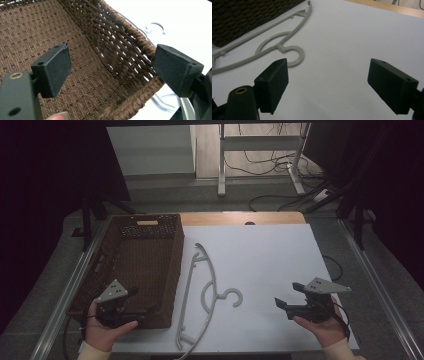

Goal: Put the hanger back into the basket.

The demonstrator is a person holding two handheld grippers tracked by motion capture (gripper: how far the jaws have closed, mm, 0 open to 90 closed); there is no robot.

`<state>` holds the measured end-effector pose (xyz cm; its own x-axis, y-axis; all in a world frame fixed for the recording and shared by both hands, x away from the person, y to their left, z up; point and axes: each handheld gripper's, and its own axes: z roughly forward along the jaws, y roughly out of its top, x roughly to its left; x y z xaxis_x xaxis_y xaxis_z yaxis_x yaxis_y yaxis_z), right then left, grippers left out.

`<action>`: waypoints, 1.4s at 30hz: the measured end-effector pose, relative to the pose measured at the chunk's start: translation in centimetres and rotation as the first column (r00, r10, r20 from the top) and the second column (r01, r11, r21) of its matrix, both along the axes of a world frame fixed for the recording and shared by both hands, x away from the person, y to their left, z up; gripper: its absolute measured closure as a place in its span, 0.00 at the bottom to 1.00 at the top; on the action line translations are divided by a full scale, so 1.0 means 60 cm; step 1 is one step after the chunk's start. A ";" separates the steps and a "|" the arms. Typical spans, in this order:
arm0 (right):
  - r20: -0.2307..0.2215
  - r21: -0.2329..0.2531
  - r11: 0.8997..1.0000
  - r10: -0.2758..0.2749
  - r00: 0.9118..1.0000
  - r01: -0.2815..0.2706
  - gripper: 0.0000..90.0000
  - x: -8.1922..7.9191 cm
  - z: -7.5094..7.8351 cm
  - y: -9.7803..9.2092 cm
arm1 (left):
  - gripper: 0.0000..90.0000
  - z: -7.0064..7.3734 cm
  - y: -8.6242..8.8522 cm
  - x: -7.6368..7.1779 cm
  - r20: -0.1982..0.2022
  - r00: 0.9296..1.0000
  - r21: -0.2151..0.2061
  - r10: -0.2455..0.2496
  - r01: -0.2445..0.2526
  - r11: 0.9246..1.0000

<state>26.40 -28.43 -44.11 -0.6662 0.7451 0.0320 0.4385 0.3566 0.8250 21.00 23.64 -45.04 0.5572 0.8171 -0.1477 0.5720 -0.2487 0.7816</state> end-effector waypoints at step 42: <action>-0.039 -0.066 0.998 0.015 0.999 -0.018 0.23 0.011 -0.013 0.017 | 0.19 0.001 -0.004 0.000 -0.002 1.000 0.004 0.003 -0.003 1.000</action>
